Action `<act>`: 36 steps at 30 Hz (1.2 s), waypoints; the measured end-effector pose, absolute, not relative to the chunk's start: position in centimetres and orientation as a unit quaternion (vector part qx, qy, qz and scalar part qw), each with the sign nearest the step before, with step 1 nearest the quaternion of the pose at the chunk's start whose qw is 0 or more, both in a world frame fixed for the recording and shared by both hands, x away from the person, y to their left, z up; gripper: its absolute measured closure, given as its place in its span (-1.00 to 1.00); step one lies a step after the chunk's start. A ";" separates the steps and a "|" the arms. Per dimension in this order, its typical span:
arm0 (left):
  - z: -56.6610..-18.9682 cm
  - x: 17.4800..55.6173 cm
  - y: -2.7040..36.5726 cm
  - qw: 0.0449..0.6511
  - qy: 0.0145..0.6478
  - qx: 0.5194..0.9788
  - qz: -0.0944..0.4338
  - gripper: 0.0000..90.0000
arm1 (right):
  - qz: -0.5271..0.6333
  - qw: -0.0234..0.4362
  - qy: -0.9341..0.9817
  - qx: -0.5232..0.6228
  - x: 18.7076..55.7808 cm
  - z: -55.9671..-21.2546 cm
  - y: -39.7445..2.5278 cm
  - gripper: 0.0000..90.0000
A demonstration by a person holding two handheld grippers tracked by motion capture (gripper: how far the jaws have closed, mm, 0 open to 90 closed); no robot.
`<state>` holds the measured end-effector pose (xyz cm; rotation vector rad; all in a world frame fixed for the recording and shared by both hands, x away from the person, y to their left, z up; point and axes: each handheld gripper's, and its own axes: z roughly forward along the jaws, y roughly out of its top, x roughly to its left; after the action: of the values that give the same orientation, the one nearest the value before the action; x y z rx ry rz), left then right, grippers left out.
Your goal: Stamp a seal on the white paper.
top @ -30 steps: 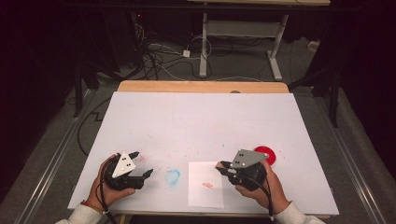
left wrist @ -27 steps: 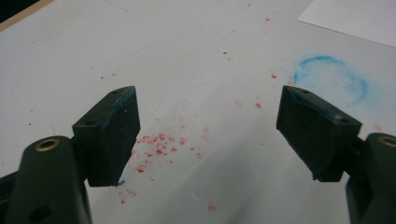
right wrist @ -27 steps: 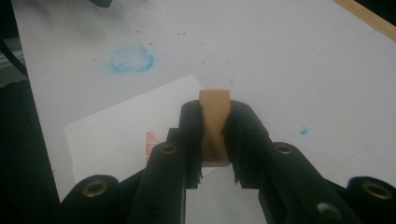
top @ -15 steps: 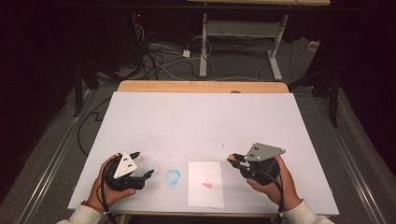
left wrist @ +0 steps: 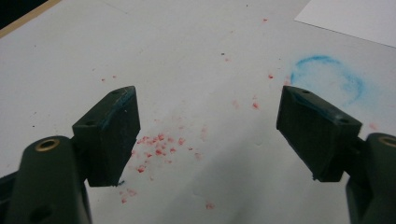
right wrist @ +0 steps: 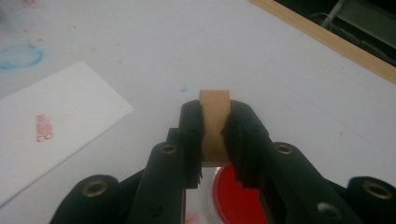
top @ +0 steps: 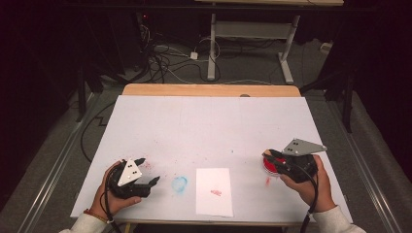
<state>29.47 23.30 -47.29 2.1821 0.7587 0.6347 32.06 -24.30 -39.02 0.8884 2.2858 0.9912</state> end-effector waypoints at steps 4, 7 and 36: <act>-47.3 29.5 23.2 0.362 0.293 0.850 0.246 -0.53 | 0.349 0.248 0.838 0.339 32.6 -39.6 -24.9 0.70; -47.3 29.5 23.3 0.364 0.294 0.849 0.246 -0.53 | 0.336 0.250 0.838 0.349 33.0 -40.2 -25.3 0.70; -47.4 29.5 23.2 0.361 0.292 0.851 0.245 -0.53 | 0.276 0.219 0.844 0.405 35.6 -44.9 -26.7 0.69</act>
<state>29.47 23.20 -47.35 2.1940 0.7513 0.6303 35.58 -26.74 -44.94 1.1199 2.3356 0.7647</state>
